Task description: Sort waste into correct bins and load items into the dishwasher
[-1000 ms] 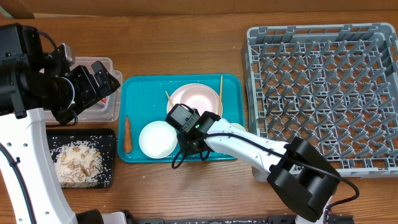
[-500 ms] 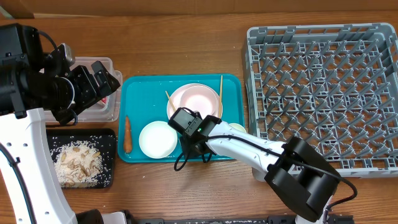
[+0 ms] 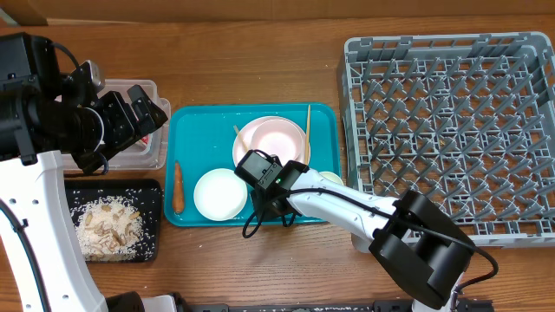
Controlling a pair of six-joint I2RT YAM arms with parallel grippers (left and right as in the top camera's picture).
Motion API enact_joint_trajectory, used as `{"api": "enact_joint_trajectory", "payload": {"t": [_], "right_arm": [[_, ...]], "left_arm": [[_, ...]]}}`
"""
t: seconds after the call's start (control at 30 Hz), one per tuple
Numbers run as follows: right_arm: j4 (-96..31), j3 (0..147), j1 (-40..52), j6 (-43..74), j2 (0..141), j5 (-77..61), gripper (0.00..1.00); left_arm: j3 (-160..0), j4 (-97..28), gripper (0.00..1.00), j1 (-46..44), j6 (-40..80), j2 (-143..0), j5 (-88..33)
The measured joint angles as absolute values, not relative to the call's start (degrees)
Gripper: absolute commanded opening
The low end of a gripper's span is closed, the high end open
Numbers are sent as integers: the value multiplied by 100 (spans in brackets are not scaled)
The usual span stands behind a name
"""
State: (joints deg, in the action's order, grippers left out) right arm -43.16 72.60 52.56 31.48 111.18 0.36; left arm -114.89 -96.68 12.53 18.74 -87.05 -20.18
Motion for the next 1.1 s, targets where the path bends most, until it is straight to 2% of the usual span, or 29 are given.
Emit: {"api": "enact_joint_trajectory", "payload": {"t": [0.13, 0.2, 0.77, 0.93, 1.1], "right_arm": [[-4418, 7264, 5253, 3144, 11118, 30, 10], [-4578, 7293, 5253, 3133, 11118, 21, 4], [-5417, 7999, 5253, 2847, 10855, -493, 4], [-5795, 8309, 5166, 2805, 10357, -609, 4], [-6335, 8635, 4578, 2779, 9531, -482, 4]], "left_arm": [[-11489, -9668, 100, 1253, 1874, -8705, -2018], [-11489, -9668, 100, 1253, 1874, -8705, -2018], [-11489, -9668, 100, 1253, 1874, -8705, -2018], [-11489, -9668, 100, 1253, 1874, -8705, -2018], [-11489, -9668, 100, 1253, 1874, -8705, -2016]]}}
